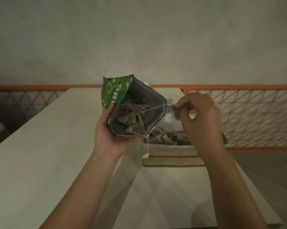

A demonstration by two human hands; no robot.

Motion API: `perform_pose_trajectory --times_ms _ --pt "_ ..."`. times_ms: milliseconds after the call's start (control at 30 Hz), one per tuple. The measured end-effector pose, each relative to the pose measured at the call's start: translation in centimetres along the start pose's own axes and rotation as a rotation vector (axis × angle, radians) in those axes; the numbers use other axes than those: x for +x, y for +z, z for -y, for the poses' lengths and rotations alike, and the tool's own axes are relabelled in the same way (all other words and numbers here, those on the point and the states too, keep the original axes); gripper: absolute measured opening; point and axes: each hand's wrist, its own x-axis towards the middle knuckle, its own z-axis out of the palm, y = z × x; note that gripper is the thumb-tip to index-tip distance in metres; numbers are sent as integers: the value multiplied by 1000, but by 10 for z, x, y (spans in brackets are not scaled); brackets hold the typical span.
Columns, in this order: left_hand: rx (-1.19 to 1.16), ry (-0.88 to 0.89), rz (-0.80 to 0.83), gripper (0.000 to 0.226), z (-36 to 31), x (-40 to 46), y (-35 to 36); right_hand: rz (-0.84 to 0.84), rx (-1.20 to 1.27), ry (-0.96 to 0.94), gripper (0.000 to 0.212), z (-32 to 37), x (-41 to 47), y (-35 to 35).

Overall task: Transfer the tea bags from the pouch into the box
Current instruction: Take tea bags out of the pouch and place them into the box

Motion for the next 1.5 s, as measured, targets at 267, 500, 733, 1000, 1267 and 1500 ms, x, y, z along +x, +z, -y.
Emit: perform_pose_trajectory --times_ms 267,500,733,1000,1267,1500 --pt "-24 -7 15 50 -1 3 -3 168 -129 139 22 -26 -10 0" --pt "3 16 -4 48 1 5 -5 260 -68 226 22 -10 -25 12" --pt "39 62 -81 52 3 4 -2 261 193 384 27 37 -39 35" --pt "65 90 -76 51 5 2 -2 384 201 462 26 40 -48 50" --pt "1 84 -29 52 4 7 -7 195 507 607 10 20 -21 12" --pt "-13 70 -2 49 4 6 -7 55 461 656 13 -20 0 -17"
